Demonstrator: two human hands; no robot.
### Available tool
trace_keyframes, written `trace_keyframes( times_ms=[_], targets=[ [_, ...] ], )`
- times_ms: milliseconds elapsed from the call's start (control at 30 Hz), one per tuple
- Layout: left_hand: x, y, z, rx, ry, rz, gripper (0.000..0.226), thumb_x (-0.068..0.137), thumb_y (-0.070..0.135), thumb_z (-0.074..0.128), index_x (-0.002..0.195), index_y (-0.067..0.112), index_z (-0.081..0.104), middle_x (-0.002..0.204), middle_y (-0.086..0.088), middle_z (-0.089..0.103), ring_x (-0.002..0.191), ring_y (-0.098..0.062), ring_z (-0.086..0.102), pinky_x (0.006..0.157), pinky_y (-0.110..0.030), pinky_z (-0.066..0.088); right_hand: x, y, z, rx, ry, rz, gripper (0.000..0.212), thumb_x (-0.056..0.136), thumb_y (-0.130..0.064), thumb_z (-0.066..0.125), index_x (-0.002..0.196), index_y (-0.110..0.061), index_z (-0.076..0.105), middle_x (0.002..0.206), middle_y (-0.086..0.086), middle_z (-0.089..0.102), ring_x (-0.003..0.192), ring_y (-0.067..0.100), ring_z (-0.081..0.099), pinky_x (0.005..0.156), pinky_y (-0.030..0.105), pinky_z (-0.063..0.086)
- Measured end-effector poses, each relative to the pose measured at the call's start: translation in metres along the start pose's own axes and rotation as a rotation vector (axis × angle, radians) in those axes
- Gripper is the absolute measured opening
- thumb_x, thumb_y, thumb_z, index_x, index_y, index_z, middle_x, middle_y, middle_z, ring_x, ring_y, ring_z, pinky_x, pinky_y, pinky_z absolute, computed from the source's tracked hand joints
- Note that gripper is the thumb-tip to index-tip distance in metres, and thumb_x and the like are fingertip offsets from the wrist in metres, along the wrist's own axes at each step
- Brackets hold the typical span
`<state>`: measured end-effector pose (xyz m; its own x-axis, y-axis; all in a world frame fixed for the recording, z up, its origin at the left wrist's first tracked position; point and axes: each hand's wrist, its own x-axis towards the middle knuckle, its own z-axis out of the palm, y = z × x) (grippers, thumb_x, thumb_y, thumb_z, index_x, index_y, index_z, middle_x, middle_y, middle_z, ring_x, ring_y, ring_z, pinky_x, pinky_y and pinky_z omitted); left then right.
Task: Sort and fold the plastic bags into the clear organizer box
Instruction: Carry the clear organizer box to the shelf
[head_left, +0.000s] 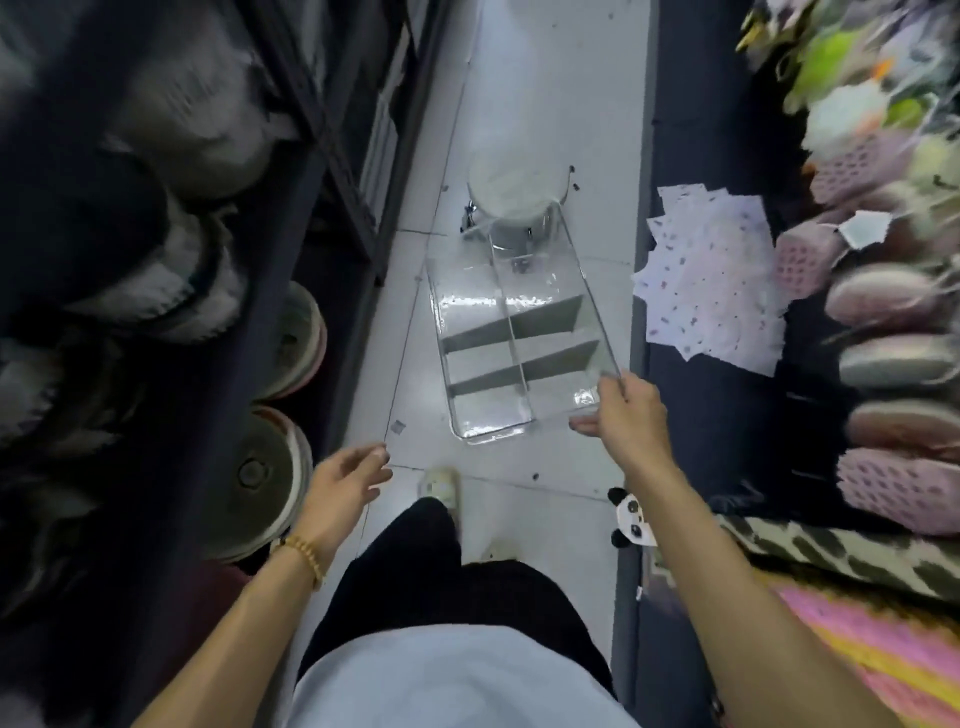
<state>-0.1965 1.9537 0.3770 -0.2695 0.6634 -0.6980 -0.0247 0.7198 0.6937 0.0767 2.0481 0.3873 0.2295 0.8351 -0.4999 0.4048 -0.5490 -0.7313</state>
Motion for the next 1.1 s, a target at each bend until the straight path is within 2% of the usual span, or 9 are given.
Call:
trace_keyframes(
  times_ms=[167, 267, 367, 533, 600, 700, 800, 967, 1100],
  targets=[
    [0.120, 0.094, 0.022, -0.009, 0.038, -0.018, 0.024, 0.094, 0.021, 0.055, 0.112, 0.006, 0.061, 0.106, -0.009, 0.066, 0.096, -0.017, 0.065, 0.080, -0.026, 0.050, 0.150, -0.093, 0.026, 0.029, -0.048, -0.001, 0.026, 0.100, -0.027, 0.036, 0.087, -0.015, 0.056, 0.064, 0.005, 0.061, 0.066, 0.021, 0.072, 0.082, 0.047, 0.055],
    [0.203, 0.174, 0.043, 0.034, -0.008, 0.013, 0.024, 0.095, 0.024, 0.055, 0.112, 0.009, 0.061, 0.108, -0.007, 0.067, 0.099, -0.017, 0.065, 0.083, -0.027, 0.049, 0.225, -0.132, 0.022, 0.004, -0.007, 0.054, 0.034, 0.099, -0.028, 0.036, 0.105, -0.002, 0.055, 0.070, 0.007, 0.067, 0.061, 0.016, 0.072, 0.077, 0.037, 0.053],
    [0.268, 0.266, 0.077, 0.082, -0.098, 0.069, 0.021, 0.095, 0.025, 0.054, 0.110, 0.012, 0.062, 0.109, -0.004, 0.066, 0.100, -0.015, 0.065, 0.086, -0.028, 0.050, 0.275, -0.160, -0.005, -0.013, 0.060, 0.116, 0.033, 0.100, -0.029, 0.035, 0.107, -0.003, 0.054, 0.064, 0.005, 0.071, 0.060, 0.012, 0.071, 0.066, 0.025, 0.045],
    [0.356, 0.417, 0.156, 0.125, -0.217, 0.142, 0.022, 0.096, 0.021, 0.052, 0.113, 0.010, 0.060, 0.114, -0.009, 0.064, 0.104, -0.021, 0.063, 0.096, -0.038, 0.048, 0.349, -0.198, -0.058, 0.027, 0.183, 0.184, 0.030, 0.101, -0.025, 0.037, 0.110, -0.007, 0.060, 0.061, -0.012, 0.061, 0.066, 0.017, 0.072, 0.081, 0.045, 0.055],
    [0.390, 0.465, 0.193, 0.140, -0.247, 0.169, 0.019, 0.096, 0.020, 0.052, 0.110, 0.011, 0.059, 0.114, -0.010, 0.064, 0.104, -0.022, 0.063, 0.096, -0.038, 0.048, 0.390, -0.211, -0.074, 0.022, 0.226, 0.190, 0.029, 0.101, -0.023, 0.037, 0.113, -0.013, 0.062, 0.064, -0.016, 0.059, 0.064, 0.013, 0.071, 0.075, 0.042, 0.056],
    [0.441, 0.519, 0.239, 0.156, -0.251, 0.172, 0.020, 0.096, 0.019, 0.051, 0.111, 0.009, 0.060, 0.113, -0.011, 0.064, 0.104, -0.024, 0.063, 0.094, -0.039, 0.048, 0.464, -0.232, -0.090, -0.011, 0.242, 0.176, 0.027, 0.101, -0.023, 0.035, 0.101, -0.018, 0.061, 0.066, -0.013, 0.060, 0.057, 0.004, 0.068, 0.061, 0.035, 0.054],
    [0.484, 0.558, 0.264, 0.164, -0.240, 0.147, 0.020, 0.096, 0.022, 0.051, 0.111, 0.012, 0.061, 0.113, -0.007, 0.064, 0.102, -0.020, 0.064, 0.095, -0.037, 0.049, 0.543, -0.269, -0.098, -0.032, 0.197, 0.175, 0.029, 0.102, -0.030, 0.033, 0.089, -0.020, 0.056, 0.067, -0.002, 0.068, 0.059, 0.004, 0.068, 0.063, 0.039, 0.056],
    [0.539, 0.608, 0.253, 0.083, -0.099, 0.041, 0.019, 0.096, 0.019, 0.053, 0.110, 0.010, 0.062, 0.112, -0.011, 0.064, 0.099, -0.021, 0.064, 0.091, -0.036, 0.050, 0.666, -0.357, -0.088, -0.007, 0.094, 0.145, 0.032, 0.102, -0.028, 0.036, 0.092, -0.008, 0.058, 0.074, 0.010, 0.070, 0.058, 0.009, 0.070, 0.073, 0.046, 0.057],
    [0.609, 0.657, 0.234, 0.006, -0.035, 0.005, 0.011, 0.095, 0.018, 0.055, 0.096, 0.015, 0.065, 0.099, -0.009, 0.069, 0.087, -0.015, 0.067, 0.069, -0.020, 0.053, 0.768, -0.434, -0.051, -0.007, 0.021, 0.066, 0.032, 0.102, -0.028, 0.035, 0.077, -0.019, 0.054, 0.079, 0.015, 0.071, 0.055, 0.008, 0.069, 0.057, 0.024, 0.054]
  ],
)
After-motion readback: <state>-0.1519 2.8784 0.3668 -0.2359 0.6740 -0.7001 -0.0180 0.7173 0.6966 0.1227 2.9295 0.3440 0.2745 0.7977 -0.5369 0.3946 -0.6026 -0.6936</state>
